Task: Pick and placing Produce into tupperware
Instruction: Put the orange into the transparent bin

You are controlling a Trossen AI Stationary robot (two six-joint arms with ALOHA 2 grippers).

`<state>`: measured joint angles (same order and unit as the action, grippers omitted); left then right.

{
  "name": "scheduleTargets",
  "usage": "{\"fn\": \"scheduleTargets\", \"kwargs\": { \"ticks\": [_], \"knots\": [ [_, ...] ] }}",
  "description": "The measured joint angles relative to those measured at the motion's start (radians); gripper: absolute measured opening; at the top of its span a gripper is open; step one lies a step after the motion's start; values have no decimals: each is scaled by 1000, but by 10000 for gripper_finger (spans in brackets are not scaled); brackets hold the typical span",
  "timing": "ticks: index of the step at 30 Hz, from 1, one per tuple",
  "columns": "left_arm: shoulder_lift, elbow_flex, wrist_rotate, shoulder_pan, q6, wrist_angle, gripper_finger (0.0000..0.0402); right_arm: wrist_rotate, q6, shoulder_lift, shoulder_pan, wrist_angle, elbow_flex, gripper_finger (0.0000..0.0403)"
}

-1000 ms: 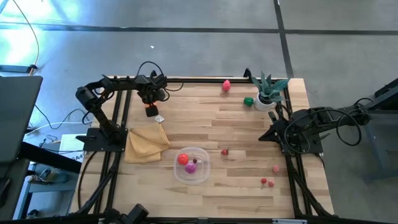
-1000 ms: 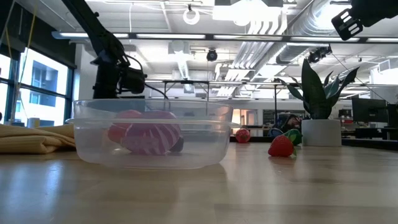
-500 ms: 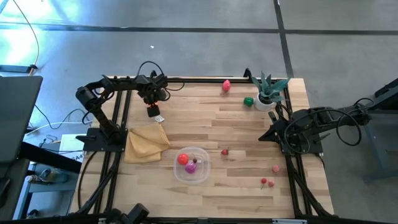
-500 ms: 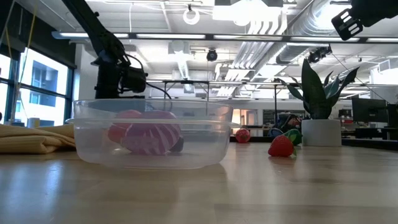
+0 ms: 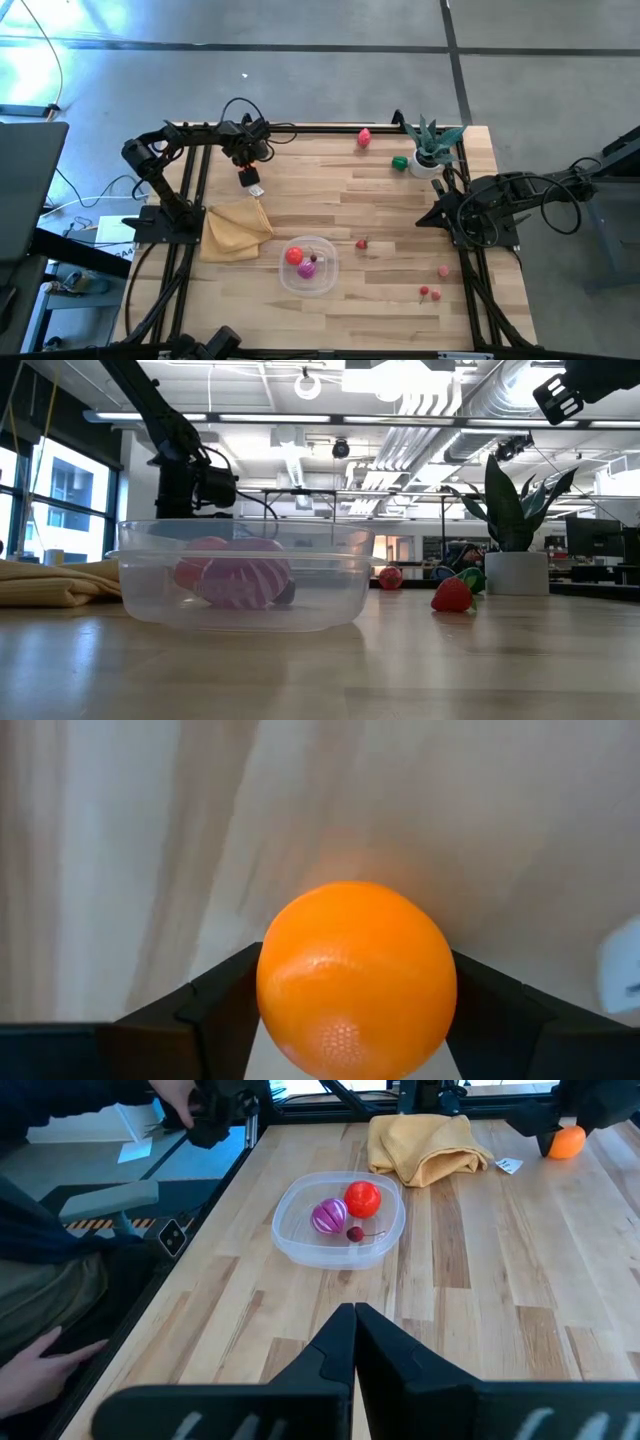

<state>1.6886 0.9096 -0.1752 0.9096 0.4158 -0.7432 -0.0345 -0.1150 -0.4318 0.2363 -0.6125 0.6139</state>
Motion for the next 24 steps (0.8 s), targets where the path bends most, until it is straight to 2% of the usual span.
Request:
{"fn": "scheduleTargets", "kwargs": {
  "ticks": [3,12,24],
  "knots": [
    [0,0,-23,0,-6,16,268,0,0,0,0,0,0,0],
    [0,0,6,0,-6,22,304,0,0,0,0,0,0,0],
    [18,3,52,-2,-10,70,264,0,0,0,0,0,0,0]
  ]
}}
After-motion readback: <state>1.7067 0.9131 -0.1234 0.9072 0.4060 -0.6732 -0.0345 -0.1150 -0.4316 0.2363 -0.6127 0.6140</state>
